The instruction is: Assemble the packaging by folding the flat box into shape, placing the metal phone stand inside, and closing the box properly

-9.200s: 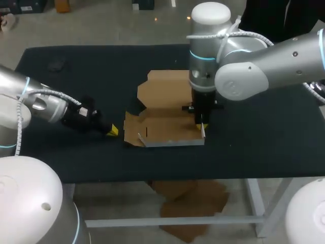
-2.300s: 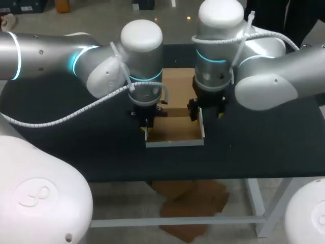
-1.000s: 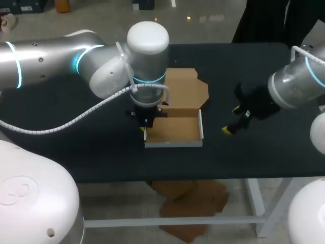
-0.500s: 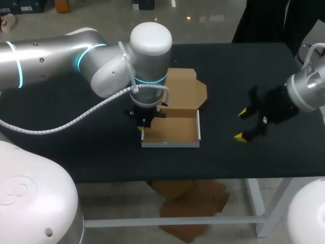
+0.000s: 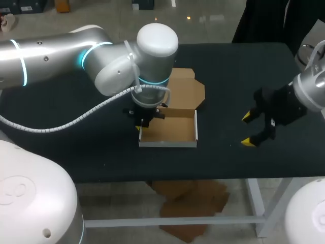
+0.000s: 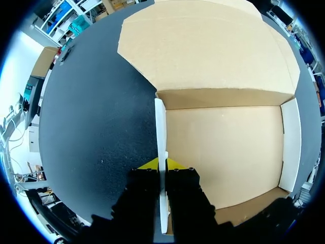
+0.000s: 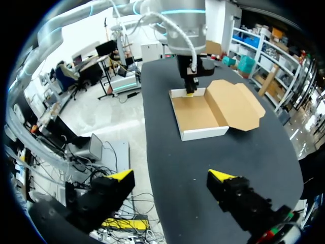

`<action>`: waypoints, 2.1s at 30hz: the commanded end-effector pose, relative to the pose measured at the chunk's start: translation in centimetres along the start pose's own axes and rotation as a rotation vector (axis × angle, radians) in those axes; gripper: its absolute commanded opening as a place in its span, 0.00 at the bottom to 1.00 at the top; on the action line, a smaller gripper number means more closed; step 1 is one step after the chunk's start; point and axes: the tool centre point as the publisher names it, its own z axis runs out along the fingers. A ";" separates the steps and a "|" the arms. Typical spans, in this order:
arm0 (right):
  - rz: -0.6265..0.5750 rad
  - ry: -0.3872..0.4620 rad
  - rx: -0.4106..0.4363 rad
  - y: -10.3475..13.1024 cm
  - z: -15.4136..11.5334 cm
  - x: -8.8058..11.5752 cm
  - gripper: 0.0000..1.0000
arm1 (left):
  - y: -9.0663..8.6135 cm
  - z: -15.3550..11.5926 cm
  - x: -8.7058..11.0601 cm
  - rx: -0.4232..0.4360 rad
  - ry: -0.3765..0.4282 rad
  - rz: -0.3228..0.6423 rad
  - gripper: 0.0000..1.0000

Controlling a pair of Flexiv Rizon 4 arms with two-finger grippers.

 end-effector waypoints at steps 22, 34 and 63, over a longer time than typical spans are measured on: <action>-0.001 0.017 -0.002 0.0 -0.2 -0.2 1.00 | -0.1 -0.4 -0.7 0.001 -0.012 -0.031 0.00; -0.001 0.017 -0.002 0.0 -0.2 -0.2 1.00 | 0.4 -0.8 -1.2 0.006 0.128 -0.091 0.04; -0.001 0.017 -0.002 0.0 -0.2 -0.2 1.00 | 2.8 -5.6 -2.4 0.212 0.478 -0.025 1.00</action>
